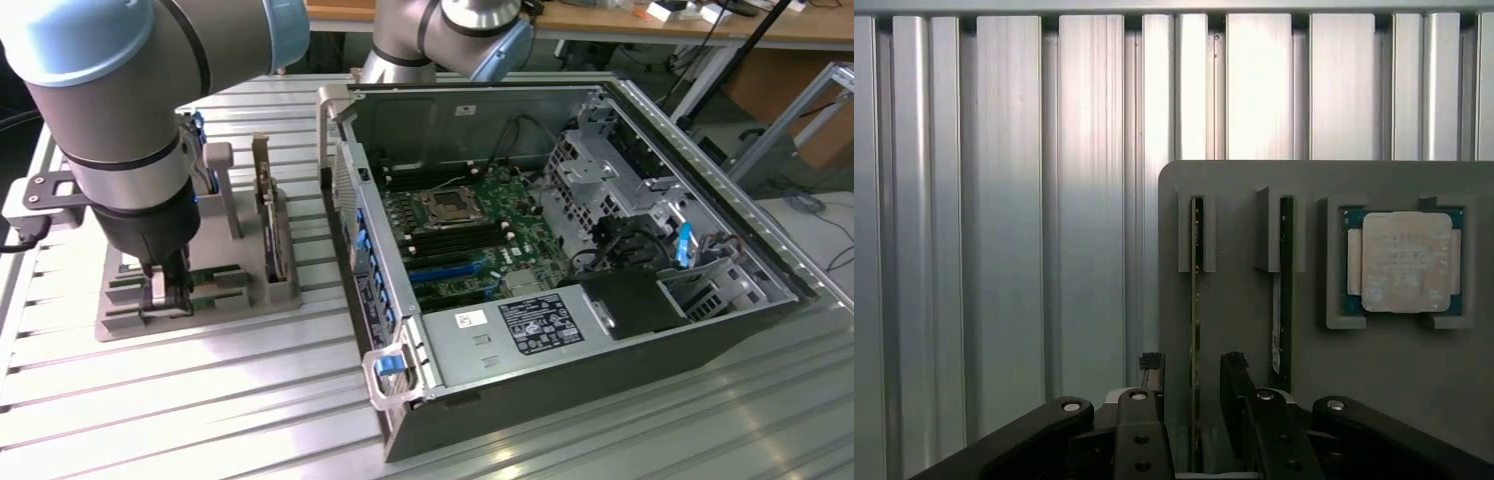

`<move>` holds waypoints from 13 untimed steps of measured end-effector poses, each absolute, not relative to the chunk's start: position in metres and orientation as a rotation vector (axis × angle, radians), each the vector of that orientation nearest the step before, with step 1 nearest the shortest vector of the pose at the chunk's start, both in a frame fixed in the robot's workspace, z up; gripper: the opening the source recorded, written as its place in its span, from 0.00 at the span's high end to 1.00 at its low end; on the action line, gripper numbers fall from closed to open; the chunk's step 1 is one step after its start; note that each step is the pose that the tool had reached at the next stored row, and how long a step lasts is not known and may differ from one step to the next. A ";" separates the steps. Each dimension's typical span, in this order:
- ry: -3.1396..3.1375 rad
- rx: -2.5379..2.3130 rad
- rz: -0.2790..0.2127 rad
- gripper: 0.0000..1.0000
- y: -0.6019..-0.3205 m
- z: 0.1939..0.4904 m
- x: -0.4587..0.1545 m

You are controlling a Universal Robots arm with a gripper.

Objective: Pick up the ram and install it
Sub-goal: 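Pick up the ram and move it above insertion slot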

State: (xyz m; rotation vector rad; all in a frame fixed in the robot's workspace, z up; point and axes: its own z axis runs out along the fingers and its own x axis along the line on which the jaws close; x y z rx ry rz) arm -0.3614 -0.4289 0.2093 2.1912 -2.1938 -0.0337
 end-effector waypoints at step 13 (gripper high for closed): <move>-2.194 2.191 -0.034 0.88 -0.429 0.209 -0.361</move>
